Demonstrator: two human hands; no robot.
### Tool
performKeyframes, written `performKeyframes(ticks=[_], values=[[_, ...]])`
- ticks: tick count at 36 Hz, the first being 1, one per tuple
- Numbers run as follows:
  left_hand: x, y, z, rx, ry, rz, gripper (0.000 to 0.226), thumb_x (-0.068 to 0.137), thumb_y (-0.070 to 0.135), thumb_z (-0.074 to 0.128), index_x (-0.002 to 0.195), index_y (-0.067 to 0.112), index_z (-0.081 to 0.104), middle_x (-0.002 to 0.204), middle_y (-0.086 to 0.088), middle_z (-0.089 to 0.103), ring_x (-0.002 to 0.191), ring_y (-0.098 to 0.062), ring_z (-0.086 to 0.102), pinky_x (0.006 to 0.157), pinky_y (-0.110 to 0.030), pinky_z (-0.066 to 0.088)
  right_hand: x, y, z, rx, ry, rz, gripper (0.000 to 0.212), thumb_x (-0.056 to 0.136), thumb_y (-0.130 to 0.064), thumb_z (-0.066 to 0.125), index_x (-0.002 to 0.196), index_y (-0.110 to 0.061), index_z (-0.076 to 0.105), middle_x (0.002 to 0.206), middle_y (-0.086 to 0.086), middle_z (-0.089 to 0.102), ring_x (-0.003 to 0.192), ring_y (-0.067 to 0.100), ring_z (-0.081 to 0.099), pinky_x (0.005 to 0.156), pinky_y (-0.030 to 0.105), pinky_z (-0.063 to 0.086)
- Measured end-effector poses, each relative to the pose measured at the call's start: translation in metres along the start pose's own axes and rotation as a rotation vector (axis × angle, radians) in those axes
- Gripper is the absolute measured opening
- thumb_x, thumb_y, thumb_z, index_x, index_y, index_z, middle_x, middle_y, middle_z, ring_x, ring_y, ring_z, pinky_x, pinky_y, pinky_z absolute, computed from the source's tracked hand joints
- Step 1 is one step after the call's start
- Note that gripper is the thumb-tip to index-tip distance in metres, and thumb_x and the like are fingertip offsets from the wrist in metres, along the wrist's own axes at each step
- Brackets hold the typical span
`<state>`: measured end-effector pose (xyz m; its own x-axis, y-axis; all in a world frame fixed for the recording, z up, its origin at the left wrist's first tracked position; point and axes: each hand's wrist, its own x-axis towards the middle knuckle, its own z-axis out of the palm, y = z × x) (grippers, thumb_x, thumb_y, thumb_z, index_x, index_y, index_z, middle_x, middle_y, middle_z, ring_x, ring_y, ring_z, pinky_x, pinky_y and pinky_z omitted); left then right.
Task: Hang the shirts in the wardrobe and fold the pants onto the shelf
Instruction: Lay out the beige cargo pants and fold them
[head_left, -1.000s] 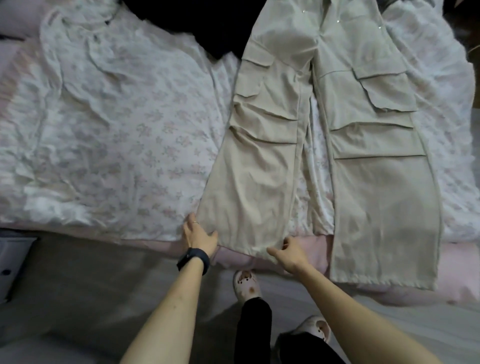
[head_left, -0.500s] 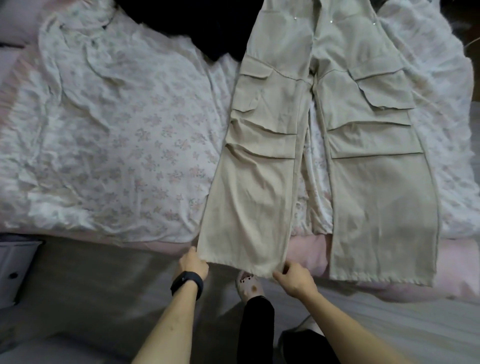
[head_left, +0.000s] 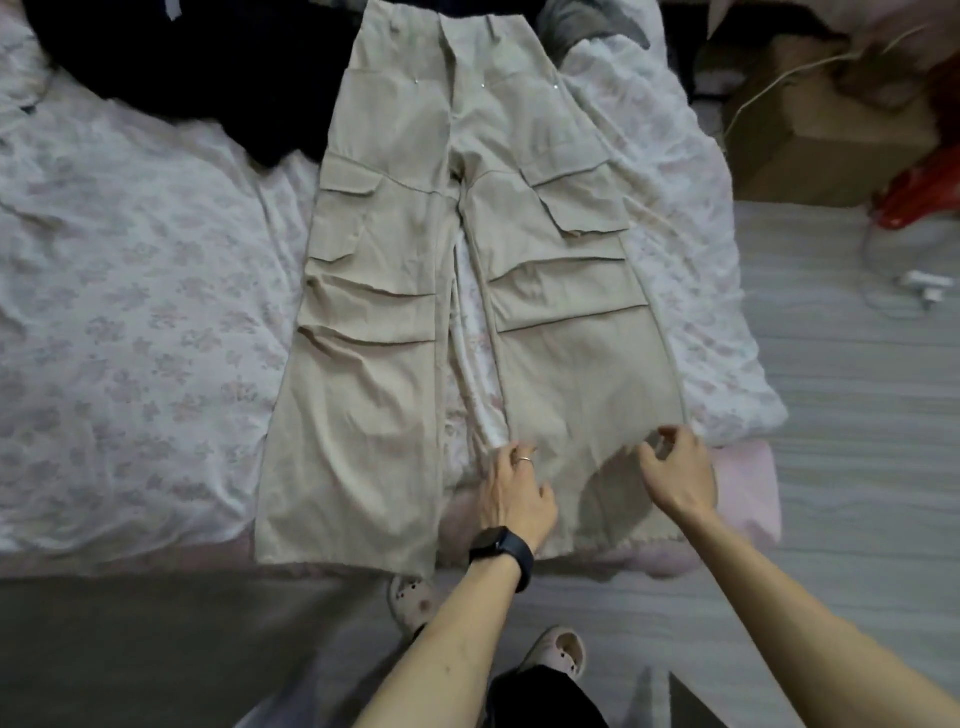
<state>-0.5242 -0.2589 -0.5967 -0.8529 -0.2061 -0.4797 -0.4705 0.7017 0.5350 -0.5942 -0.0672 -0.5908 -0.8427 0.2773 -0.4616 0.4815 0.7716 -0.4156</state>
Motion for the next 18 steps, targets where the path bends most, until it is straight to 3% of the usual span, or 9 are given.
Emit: performKeyframes(ticks=[4, 7, 12, 15, 18], values=[[-0.001, 0.048, 0.046, 0.058, -0.043, 0.085, 0.051, 0.089, 0.025, 0.059, 0.138, 0.025, 0.047, 0.145, 0.0, 0.04, 0.128, -0.025, 0.046, 0.104, -0.038, 0.041, 0.031, 0.027, -0.022, -0.055, -0.039, 0.017, 0.048, 0.092, -0.034, 0.065, 0.129, -0.005, 0.054, 0.131, 0.025, 0.053, 0.123, 0.042, 0.048, 0.105, 0.047, 0.041], [-0.002, 0.07, 0.076, 0.077, -0.103, 0.075, 0.051, 0.09, 0.03, 0.059, 0.138, 0.026, 0.046, 0.144, 0.0, 0.038, 0.129, -0.025, 0.046, 0.104, -0.039, 0.041, 0.045, 0.042, -0.028, 0.005, -0.089, -0.011, 0.048, 0.093, -0.034, 0.066, 0.128, -0.004, 0.054, 0.129, 0.021, 0.054, 0.12, 0.038, 0.051, 0.1, 0.044, 0.044], [-0.007, 0.082, 0.107, 0.031, -0.208, 0.03, 0.041, 0.09, 0.053, 0.06, 0.122, 0.028, 0.053, 0.128, 0.002, 0.048, 0.123, -0.023, 0.049, 0.098, -0.037, 0.044, 0.054, 0.053, -0.04, 0.236, -0.221, 0.012, 0.025, 0.092, -0.031, 0.068, 0.105, -0.009, 0.065, 0.095, 0.006, 0.07, 0.09, 0.027, 0.067, 0.088, 0.048, 0.055], [-0.013, 0.092, 0.117, -0.034, -0.171, 0.006, 0.053, 0.079, 0.072, 0.06, 0.109, 0.028, 0.055, 0.117, 0.006, 0.052, 0.116, -0.022, 0.051, 0.096, -0.037, 0.042, 0.057, 0.058, -0.052, 0.529, -0.461, 0.071, 0.021, 0.092, -0.016, 0.068, 0.078, -0.003, 0.059, 0.065, 0.007, 0.05, 0.059, 0.021, 0.048, 0.06, 0.039, 0.051], [-0.017, 0.111, 0.117, -0.066, -0.083, -0.022, 0.063, 0.068, 0.089, 0.042, 0.093, 0.032, 0.051, 0.107, 0.01, 0.051, 0.112, -0.022, 0.05, 0.102, -0.042, 0.033, 0.064, 0.055, -0.066, 0.647, -0.587, 0.09, 0.025, 0.088, -0.008, 0.072, 0.075, -0.014, 0.051, 0.062, 0.006, 0.037, 0.052, 0.018, 0.036, 0.054, 0.03, 0.041]])
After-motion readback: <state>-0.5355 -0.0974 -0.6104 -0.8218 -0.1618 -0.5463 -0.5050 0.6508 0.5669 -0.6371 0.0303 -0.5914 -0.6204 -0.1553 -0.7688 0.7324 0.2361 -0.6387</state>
